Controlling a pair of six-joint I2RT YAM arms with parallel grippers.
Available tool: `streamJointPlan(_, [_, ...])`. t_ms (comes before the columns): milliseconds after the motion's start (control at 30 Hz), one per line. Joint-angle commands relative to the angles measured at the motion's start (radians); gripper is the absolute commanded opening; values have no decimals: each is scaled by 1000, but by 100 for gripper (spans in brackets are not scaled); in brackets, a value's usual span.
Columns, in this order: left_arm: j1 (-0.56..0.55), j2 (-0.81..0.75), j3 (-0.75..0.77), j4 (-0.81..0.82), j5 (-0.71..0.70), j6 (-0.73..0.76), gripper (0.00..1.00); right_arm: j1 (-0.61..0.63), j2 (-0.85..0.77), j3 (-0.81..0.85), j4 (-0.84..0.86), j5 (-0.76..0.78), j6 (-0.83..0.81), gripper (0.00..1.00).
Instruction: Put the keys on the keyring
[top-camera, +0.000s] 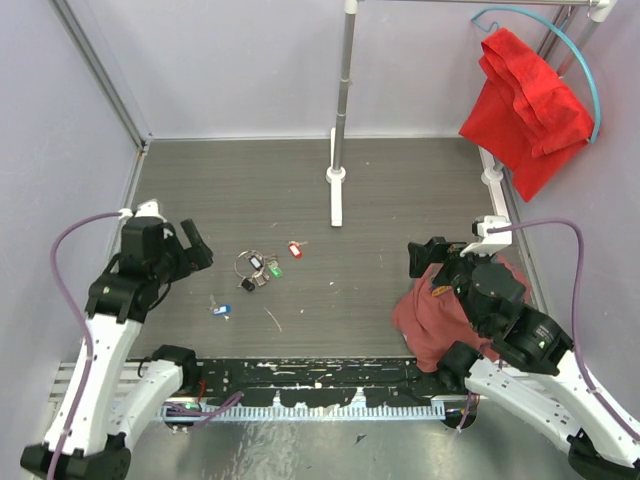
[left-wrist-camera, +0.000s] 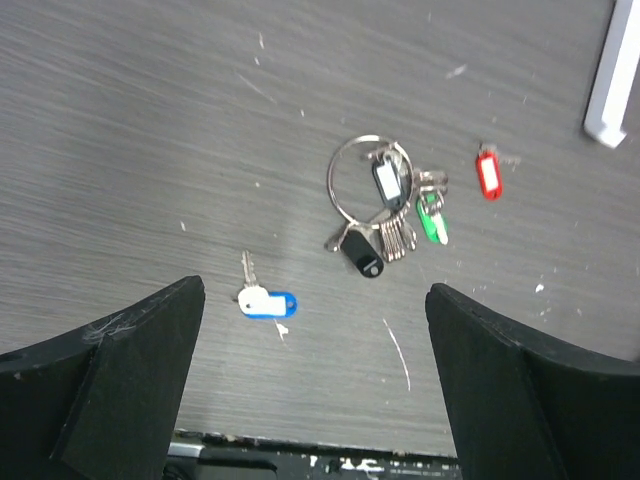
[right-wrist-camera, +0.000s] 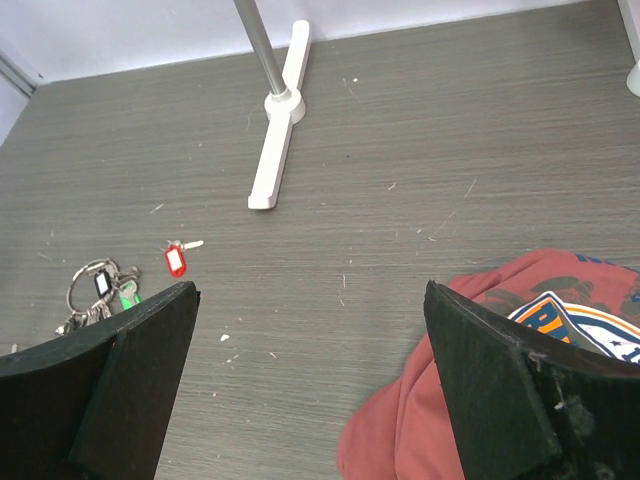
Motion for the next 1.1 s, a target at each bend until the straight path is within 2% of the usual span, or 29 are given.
streamJointPlan(0, [2,110,-19,30,146,-5,99,3,40,19,13,-15,11,100])
streamJointPlan(267, [-28,251,-87,154,190,-77,88,2,70,0,21,-63,41,100])
streamJointPlan(400, [-77,316,-122,232,197,-79,76,2,76,0,18,-71,44,100])
streamJointPlan(600, [-289,395,-124,259,63,-83,68,3,72,-3,12,-74,49,100])
streamJointPlan(733, [-335,456,-138,303,62,-113,56,2,71,-8,10,-83,61,100])
streamJointPlan(867, [-394,517,-115,342,17,-138,51,3,70,-13,2,-90,77,100])
streamJointPlan(1067, [-497,705,21,246,-146,-216,43,2,66,-6,-7,-90,83,100])
